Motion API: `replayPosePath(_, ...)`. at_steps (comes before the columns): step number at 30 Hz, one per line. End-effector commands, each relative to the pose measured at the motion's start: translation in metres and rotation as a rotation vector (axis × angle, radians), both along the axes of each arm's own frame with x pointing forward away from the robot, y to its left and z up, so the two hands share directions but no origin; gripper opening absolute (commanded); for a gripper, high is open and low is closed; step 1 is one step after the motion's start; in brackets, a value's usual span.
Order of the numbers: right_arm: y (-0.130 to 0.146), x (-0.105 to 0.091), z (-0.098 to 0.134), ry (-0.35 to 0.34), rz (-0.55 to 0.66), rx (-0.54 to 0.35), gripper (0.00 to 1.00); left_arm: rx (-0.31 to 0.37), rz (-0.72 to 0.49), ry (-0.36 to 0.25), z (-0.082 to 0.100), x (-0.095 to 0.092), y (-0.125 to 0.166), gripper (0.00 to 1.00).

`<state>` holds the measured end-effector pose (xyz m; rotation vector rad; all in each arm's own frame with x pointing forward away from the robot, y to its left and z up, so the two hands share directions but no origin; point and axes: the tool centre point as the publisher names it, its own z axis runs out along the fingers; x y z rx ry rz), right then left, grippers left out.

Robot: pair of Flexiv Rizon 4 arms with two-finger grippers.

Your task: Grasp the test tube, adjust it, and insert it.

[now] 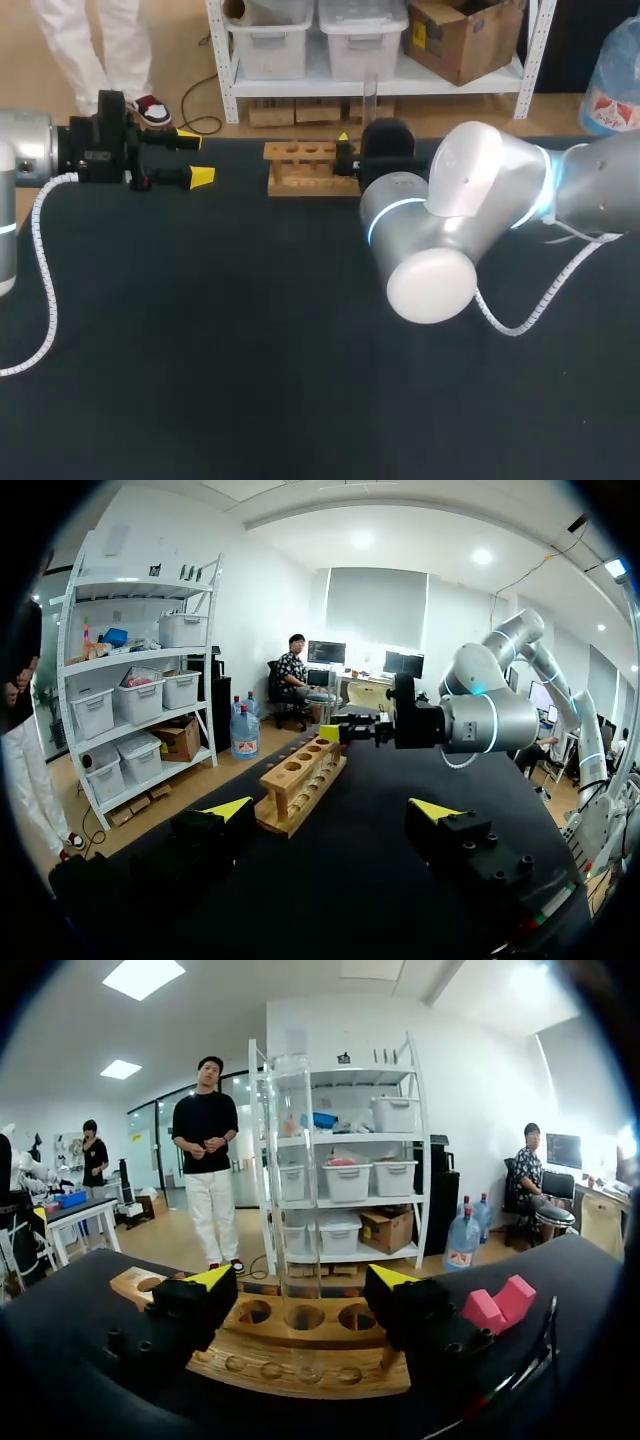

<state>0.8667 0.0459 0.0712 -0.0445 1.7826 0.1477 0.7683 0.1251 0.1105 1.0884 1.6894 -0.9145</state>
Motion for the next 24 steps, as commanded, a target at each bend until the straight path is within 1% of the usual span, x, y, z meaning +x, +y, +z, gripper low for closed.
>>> replayPosePath(1,-0.008,-0.011,0.016,0.006,0.054,0.04,1.0,-0.003,0.001,-0.004,-0.001,0.0,0.0,1.0)
replayPosePath(6,-0.009,-0.028,0.033,0.012,0.14,0.086,1.0,-0.003,0.001,-0.004,-0.001,0.0,0.0,1.0)
replayPosePath(10,-0.01,-0.039,0.043,0.018,0.199,0.098,1.0,-0.003,0.001,-0.004,-0.001,0.0,0.0,1.0)
replayPosePath(15,-0.014,-0.051,0.052,0.06,0.289,0.112,1.0,-0.003,0.001,-0.004,-0.001,0.0,0.0,1.0)
replayPosePath(21,-0.019,-0.059,0.06,0.098,0.359,0.164,1.0,-0.003,0.001,-0.004,-0.001,0.0,0.0,1.0)
replayPosePath(24,-0.02,-0.061,0.062,0.1,0.372,0.153,1.0,-0.003,0.001,-0.004,-0.001,0.0,0.0,1.0)
